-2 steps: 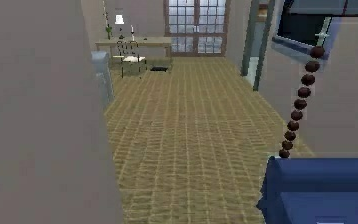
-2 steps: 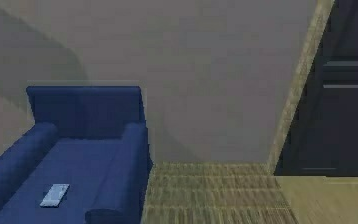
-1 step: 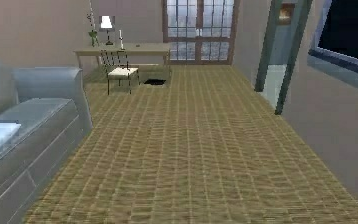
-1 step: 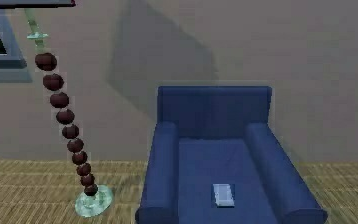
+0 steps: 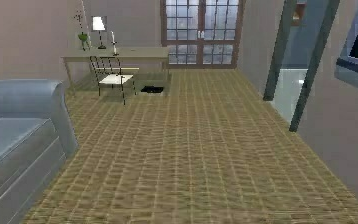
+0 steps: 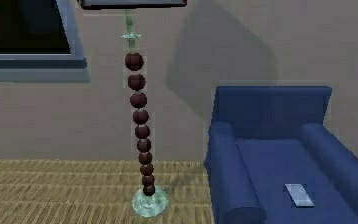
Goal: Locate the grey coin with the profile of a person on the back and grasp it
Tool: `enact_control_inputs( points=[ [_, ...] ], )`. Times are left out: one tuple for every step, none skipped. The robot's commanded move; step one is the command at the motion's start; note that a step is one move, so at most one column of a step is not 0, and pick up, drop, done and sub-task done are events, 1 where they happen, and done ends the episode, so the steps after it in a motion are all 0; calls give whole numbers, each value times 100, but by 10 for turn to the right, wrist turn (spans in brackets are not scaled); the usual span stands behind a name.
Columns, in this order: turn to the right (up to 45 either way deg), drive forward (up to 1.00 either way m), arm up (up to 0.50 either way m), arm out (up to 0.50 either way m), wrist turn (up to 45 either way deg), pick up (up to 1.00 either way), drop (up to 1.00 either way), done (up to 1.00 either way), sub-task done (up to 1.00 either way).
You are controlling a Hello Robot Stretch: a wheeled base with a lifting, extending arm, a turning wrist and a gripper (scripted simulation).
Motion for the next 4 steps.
enact_control_inputs(
  points=[
    [330,0,0,0,0,0,0,0,0],
    [0,55,0,0,0,0,0,0,0],
    [270,0,0,0,0,0,0,0,0],
    [0,10,0,0,0,0,0,0,0]
  ],
)
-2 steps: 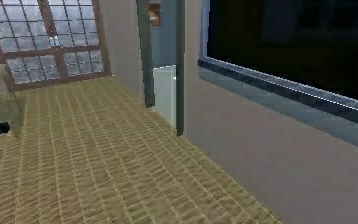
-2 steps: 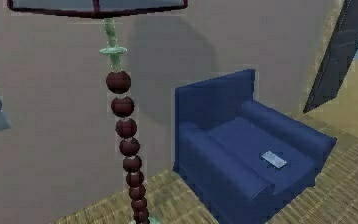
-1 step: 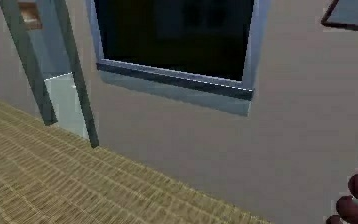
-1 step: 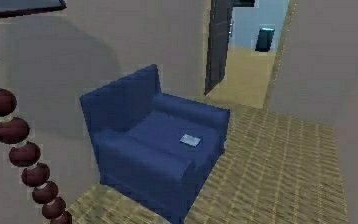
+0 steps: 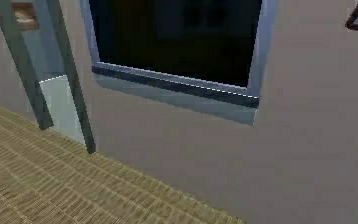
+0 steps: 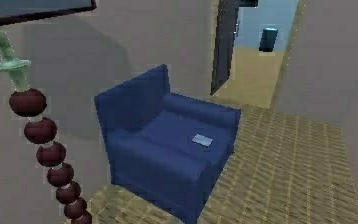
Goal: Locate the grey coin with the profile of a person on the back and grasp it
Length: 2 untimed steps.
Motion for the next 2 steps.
enact_control_inputs(
  points=[
    [-420,0,0,0,0,0,0,0,0],
    [0,100,0,0,0,0,0,0,0]
  ],
)
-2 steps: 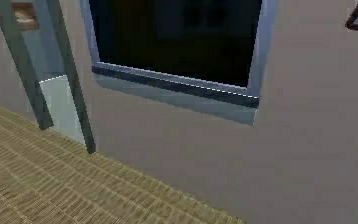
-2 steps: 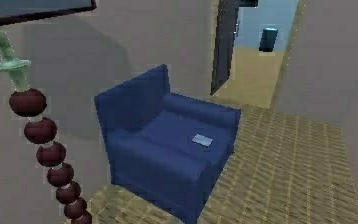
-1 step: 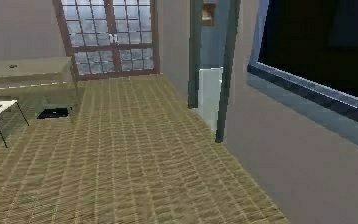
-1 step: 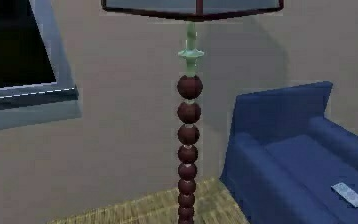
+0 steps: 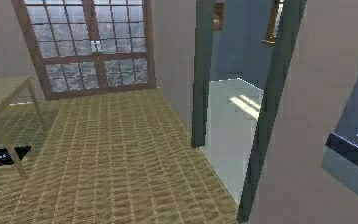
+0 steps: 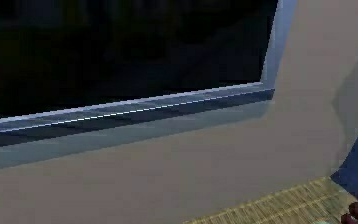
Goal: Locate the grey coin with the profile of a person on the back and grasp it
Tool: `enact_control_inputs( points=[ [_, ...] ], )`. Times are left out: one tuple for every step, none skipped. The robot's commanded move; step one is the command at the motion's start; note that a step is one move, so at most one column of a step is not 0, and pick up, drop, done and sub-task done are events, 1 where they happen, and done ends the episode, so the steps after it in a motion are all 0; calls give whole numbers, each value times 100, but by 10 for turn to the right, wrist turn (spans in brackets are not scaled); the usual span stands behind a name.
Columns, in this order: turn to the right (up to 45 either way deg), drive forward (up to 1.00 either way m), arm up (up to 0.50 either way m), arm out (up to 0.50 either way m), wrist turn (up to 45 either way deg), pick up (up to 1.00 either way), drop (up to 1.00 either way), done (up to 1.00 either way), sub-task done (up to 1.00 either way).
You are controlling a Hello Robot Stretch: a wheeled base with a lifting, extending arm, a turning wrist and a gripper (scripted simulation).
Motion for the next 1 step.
enact_control_inputs(
  points=[
    [0,100,0,0,0,0,0,0,0]
  ],
)
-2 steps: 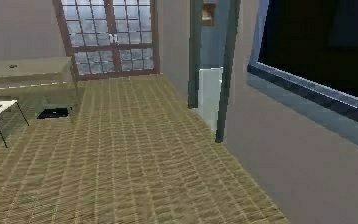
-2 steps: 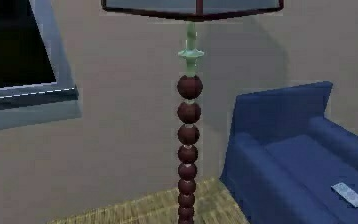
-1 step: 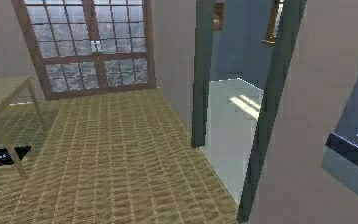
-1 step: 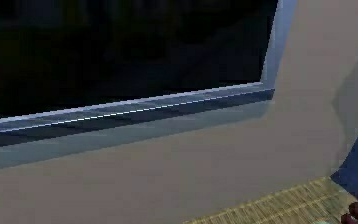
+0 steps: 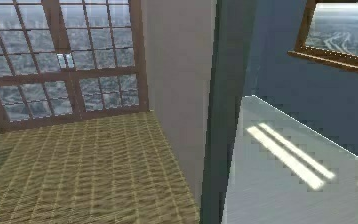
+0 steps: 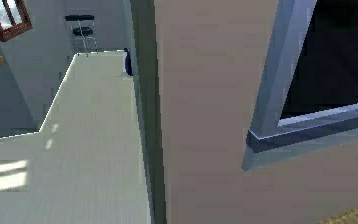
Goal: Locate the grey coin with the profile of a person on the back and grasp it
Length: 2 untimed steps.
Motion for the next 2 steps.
enact_control_inputs(
  points=[
    [-60,0,0,0,0,0,0,0,0],
    [0,30,0,0,0,0,0,0,0]
  ],
)
